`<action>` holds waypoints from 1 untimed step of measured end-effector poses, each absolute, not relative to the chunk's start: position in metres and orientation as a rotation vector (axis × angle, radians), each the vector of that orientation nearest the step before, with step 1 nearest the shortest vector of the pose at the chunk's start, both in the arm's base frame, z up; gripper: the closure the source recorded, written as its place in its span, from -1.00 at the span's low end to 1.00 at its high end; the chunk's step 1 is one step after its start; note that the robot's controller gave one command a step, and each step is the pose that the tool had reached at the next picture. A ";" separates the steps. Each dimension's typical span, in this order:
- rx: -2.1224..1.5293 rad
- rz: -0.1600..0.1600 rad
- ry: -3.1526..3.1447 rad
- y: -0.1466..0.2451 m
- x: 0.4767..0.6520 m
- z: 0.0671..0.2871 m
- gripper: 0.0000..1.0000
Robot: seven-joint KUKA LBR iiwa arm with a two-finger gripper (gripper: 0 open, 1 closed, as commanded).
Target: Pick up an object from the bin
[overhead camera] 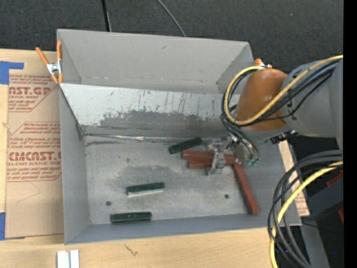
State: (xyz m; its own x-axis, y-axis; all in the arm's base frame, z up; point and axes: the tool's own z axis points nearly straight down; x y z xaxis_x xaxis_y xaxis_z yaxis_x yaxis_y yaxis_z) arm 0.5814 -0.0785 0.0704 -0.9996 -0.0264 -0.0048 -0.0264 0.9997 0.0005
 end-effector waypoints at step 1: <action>-0.041 0.001 3.137 -0.078 0.581 0.070 1.00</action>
Offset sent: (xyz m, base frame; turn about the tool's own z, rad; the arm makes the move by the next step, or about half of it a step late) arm -0.0111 -0.0027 0.1225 -0.0159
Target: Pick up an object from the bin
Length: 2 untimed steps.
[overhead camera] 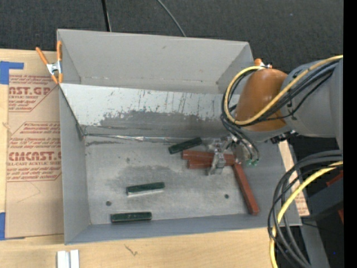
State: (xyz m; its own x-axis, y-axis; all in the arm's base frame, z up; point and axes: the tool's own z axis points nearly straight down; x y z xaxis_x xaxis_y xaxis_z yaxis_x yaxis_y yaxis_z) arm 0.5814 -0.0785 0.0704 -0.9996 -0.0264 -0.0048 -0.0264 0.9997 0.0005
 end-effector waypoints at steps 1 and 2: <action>-0.067 0.000 3.139 -0.080 0.571 0.192 1.00; -0.067 0.001 3.139 -0.080 0.571 0.192 1.00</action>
Offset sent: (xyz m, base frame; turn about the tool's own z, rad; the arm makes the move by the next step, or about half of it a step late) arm 0.0000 0.0000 0.0000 0.0000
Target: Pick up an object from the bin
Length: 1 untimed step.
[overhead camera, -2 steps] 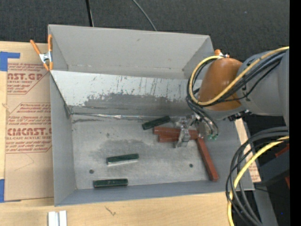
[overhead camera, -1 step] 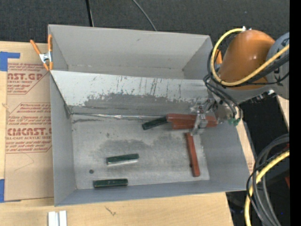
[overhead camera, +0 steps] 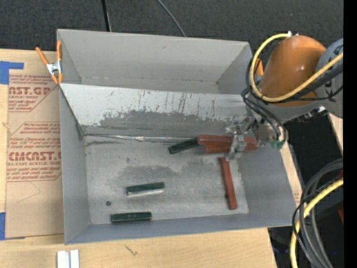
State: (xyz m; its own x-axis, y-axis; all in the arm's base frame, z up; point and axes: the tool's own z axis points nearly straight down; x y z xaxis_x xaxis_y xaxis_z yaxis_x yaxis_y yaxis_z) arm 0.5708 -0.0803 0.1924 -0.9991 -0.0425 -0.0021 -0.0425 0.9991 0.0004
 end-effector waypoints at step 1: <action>-0.067 0.001 3.139 -0.080 0.571 0.192 1.00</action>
Offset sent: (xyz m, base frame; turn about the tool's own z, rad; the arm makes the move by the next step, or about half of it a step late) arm 0.0000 0.0000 0.0000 0.0000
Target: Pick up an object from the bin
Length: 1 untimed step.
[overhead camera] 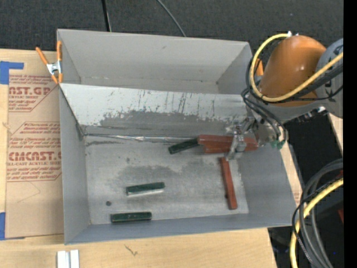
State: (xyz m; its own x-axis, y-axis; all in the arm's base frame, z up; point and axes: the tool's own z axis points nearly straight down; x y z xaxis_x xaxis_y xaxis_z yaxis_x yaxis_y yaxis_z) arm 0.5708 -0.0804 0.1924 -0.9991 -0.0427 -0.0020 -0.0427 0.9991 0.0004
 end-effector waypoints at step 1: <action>-0.067 0.001 3.139 -0.080 0.571 0.192 1.00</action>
Offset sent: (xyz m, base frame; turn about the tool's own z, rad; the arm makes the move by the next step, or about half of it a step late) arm 0.0167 -0.0580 0.1164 -0.3699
